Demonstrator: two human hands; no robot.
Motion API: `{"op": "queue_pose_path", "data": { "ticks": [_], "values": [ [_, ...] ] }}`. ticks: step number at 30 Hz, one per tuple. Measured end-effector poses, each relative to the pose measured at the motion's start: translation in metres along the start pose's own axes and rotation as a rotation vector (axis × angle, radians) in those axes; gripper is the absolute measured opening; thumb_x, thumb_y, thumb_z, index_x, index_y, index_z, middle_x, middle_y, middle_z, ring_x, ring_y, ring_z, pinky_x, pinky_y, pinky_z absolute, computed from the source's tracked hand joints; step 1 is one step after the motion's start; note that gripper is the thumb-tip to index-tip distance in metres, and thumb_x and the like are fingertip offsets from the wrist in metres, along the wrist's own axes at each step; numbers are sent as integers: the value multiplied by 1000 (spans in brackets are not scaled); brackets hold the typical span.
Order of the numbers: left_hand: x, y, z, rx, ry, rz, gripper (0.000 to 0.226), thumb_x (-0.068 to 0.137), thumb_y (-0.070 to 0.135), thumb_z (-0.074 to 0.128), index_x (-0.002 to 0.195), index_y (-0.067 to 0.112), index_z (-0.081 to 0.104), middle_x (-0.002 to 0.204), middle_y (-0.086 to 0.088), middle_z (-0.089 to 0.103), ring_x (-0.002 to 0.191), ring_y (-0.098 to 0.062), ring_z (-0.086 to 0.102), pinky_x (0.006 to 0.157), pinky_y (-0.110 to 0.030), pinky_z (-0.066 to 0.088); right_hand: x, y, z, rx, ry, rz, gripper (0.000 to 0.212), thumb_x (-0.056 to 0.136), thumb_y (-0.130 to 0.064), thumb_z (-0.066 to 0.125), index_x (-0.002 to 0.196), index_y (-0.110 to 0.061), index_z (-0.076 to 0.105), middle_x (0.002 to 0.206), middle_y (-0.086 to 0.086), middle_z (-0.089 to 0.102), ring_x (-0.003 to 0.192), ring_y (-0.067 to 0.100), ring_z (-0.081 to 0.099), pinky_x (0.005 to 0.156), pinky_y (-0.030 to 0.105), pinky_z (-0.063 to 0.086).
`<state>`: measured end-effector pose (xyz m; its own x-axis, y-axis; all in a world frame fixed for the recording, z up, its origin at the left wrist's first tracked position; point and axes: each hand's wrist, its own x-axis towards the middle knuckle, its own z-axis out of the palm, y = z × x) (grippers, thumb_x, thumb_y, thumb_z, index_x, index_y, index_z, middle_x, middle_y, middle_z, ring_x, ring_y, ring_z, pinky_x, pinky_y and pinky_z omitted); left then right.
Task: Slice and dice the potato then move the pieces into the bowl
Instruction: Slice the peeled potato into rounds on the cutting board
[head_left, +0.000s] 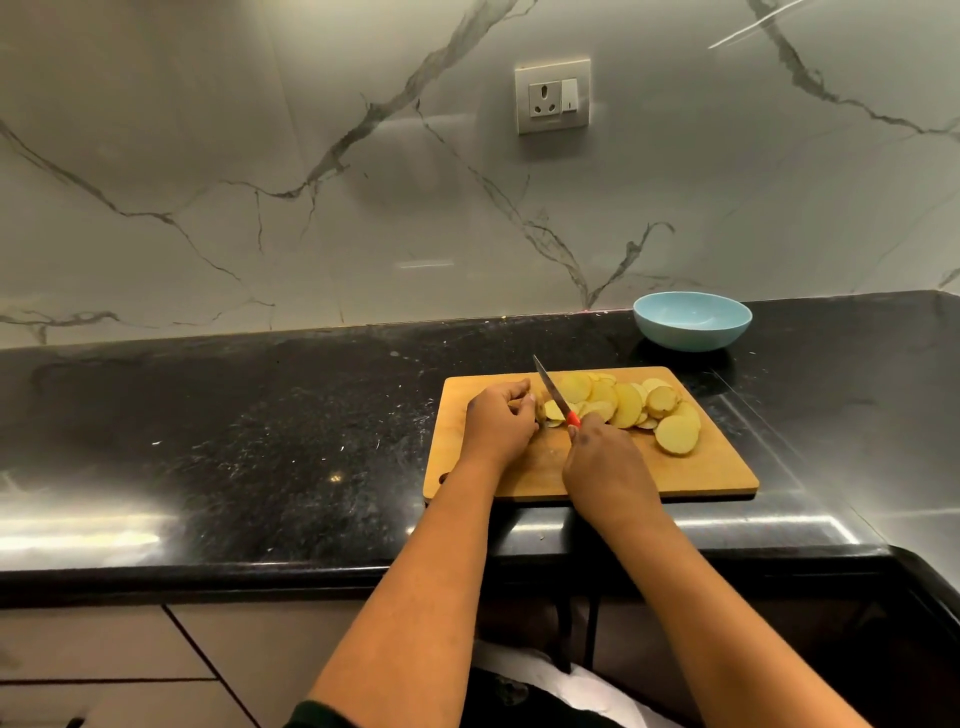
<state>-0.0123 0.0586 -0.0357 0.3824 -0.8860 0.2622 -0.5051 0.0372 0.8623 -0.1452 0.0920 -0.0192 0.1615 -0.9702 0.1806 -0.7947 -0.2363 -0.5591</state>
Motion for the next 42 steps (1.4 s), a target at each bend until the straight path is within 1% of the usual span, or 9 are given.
{"op": "queue_pose_path", "data": {
  "ticks": [3,14,18,25,28,30,38,40,42],
  "values": [
    [0,1,2,8,15,-1,36,98,19,57,133,10,60,127,-7,66,102,-19,68,93,-36,56,1,-3,4,-60,-1,5,8,102,-20,41,102,-16,49,85,-3,49,76,10,47,55,21,30],
    [0,5,9,-6,64,-32,34,98,14,56,131,7,60,123,-10,68,104,-25,68,93,-40,56,2,-9,7,-101,-1,17,11,102,-23,39,105,-17,48,87,-1,55,76,11,57,64,22,45],
    [0,8,9,-12,76,-52,34,98,14,56,131,6,60,123,-10,68,98,-24,70,90,-38,57,4,-13,7,-102,-19,25,10,101,-20,42,107,-17,49,86,-1,52,76,11,54,65,23,43],
    [-3,11,12,11,95,-82,32,97,15,58,128,6,63,124,-10,67,104,-27,68,93,-41,56,2,-12,9,-80,-8,37,13,101,-19,41,108,-16,51,84,-3,48,77,11,51,68,24,44],
    [-4,13,14,49,119,-85,21,97,17,58,102,4,74,95,-12,74,86,-24,70,86,-38,57,1,-12,12,-84,11,48,14,101,-20,40,108,-15,51,79,-4,45,74,11,50,66,24,41],
    [-4,14,16,79,154,-81,24,97,18,58,86,4,76,81,-12,72,78,-22,67,77,-35,56,2,-13,12,-72,3,78,15,101,-22,41,108,-15,51,76,-4,43,74,12,50,65,24,41],
    [-4,18,17,98,155,-101,21,96,14,59,86,5,74,83,-9,71,70,-11,58,57,-13,40,10,-15,10,-71,-71,96,4,100,-20,45,99,-19,49,74,-5,42,71,10,47,65,24,40],
    [-5,17,16,100,147,-98,21,96,14,60,84,4,75,82,-10,71,70,-13,59,56,-15,41,13,-16,9,-64,-86,84,6,99,-19,45,98,-19,50,79,-3,47,75,11,47,67,25,39],
    [-5,15,14,95,150,-84,23,95,13,60,81,2,75,80,-13,71,73,-21,63,62,-25,47,17,-18,8,-69,-100,66,9,99,-17,43,97,-18,52,88,0,53,78,12,46,68,25,38]
  ]
}}
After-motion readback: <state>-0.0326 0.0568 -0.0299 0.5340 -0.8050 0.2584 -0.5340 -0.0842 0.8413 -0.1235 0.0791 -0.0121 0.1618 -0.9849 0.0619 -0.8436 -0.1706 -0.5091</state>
